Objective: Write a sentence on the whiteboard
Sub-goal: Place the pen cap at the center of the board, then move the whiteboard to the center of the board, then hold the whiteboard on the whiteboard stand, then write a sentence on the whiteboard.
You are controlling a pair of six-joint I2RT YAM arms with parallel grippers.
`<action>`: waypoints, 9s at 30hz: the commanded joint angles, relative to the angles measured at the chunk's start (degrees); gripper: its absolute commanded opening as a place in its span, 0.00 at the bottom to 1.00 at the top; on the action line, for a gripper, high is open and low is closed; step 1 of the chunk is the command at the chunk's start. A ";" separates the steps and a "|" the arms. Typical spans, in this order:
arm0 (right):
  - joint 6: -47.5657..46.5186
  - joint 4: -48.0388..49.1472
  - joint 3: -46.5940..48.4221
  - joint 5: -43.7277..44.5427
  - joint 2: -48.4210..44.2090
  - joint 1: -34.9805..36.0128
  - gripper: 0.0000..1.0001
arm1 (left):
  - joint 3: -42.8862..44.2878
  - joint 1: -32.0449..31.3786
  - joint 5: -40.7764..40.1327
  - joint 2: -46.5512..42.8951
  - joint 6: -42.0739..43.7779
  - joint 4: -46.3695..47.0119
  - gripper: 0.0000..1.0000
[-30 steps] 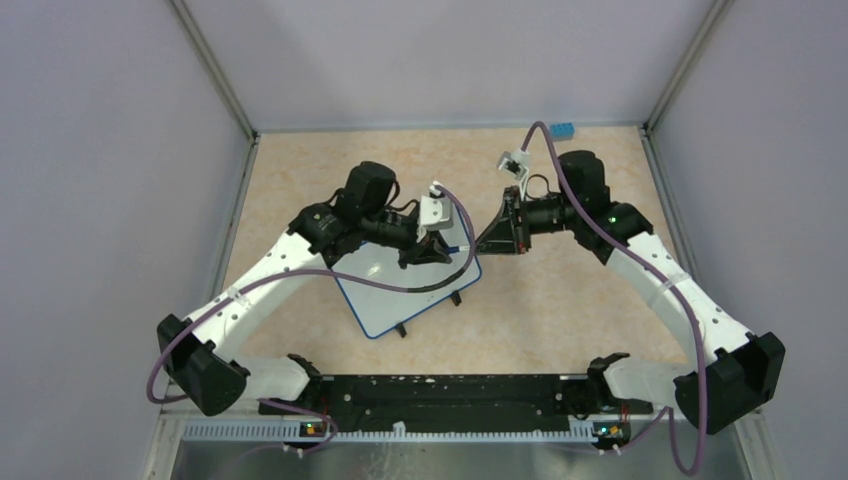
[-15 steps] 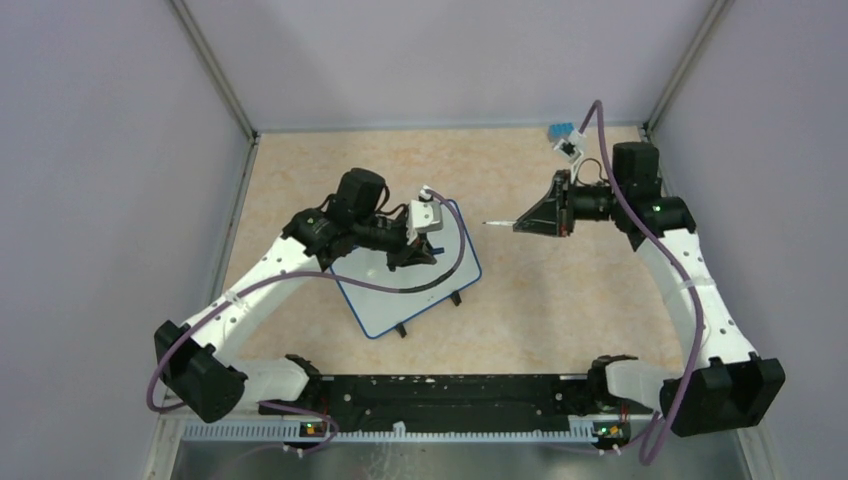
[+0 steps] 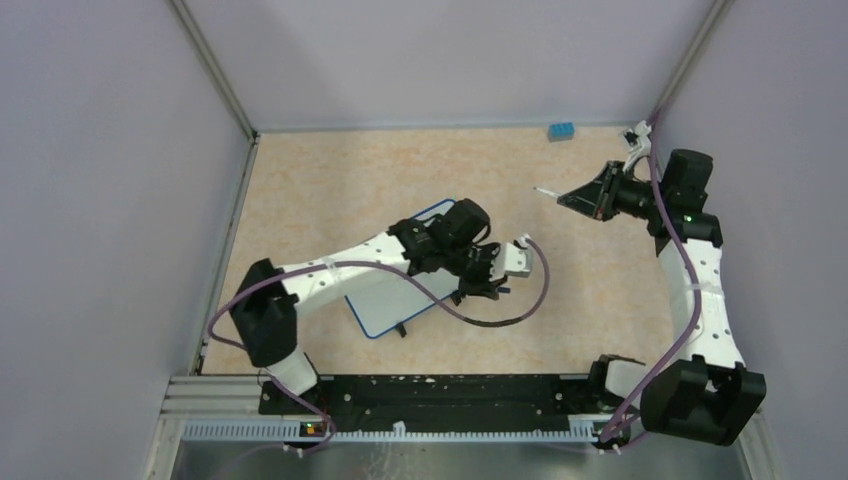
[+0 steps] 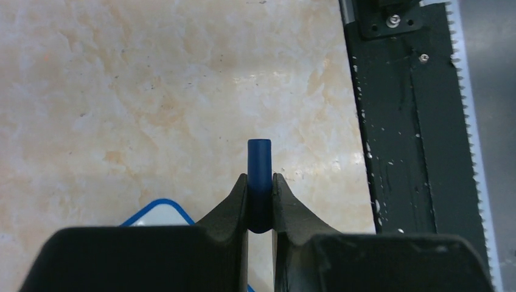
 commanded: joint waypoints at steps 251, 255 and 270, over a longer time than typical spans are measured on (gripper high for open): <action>-22.20 3.43 27.31 48.98 32.70 75.28 0.00 | -14.27 60.95 36.95 -10.49 2.64 -28.98 0.01; -22.37 3.94 26.27 49.52 32.83 75.23 0.00 | -14.26 60.93 36.95 -10.57 2.59 -28.98 0.00; -23.17 4.52 21.56 48.81 31.66 75.19 0.00 | -14.44 60.93 36.44 -10.62 2.56 -28.73 0.00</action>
